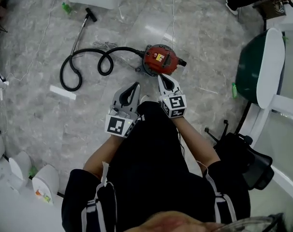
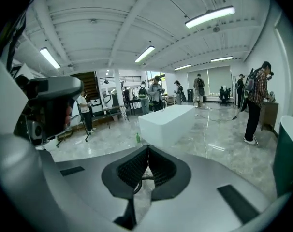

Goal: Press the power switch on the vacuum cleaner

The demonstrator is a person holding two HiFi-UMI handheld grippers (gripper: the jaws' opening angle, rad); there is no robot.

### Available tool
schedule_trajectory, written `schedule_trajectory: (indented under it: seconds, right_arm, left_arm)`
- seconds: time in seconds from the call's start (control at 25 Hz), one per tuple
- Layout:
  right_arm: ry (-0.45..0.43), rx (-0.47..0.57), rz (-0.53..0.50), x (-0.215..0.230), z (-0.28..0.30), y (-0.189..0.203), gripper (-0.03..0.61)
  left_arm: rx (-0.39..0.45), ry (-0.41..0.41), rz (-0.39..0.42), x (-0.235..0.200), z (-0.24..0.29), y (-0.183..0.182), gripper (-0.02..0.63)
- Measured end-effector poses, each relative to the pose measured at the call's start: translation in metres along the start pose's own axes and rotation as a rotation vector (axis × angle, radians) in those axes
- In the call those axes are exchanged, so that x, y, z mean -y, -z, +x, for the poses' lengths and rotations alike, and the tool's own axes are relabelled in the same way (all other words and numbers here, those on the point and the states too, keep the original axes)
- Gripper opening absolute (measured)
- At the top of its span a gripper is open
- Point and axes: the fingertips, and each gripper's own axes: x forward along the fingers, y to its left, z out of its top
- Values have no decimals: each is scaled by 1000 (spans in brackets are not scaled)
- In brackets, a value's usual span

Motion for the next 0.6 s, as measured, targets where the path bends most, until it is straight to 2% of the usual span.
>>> schedule_trajectory:
  seconds: [0.2, 0.4, 0.6]
  right_arm:
    - [15, 105, -78, -36, -36, -42, 17]
    - [22, 266, -31, -64, -79, -93, 17]
    - [101, 358, 19, -64, -107, -118, 15]
  left_arm:
    - [-3, 63, 5, 11, -13, -9, 18]
    - [-5, 148, 28, 20, -10, -22, 18]
    - [11, 236, 45, 43, 0, -40, 18]
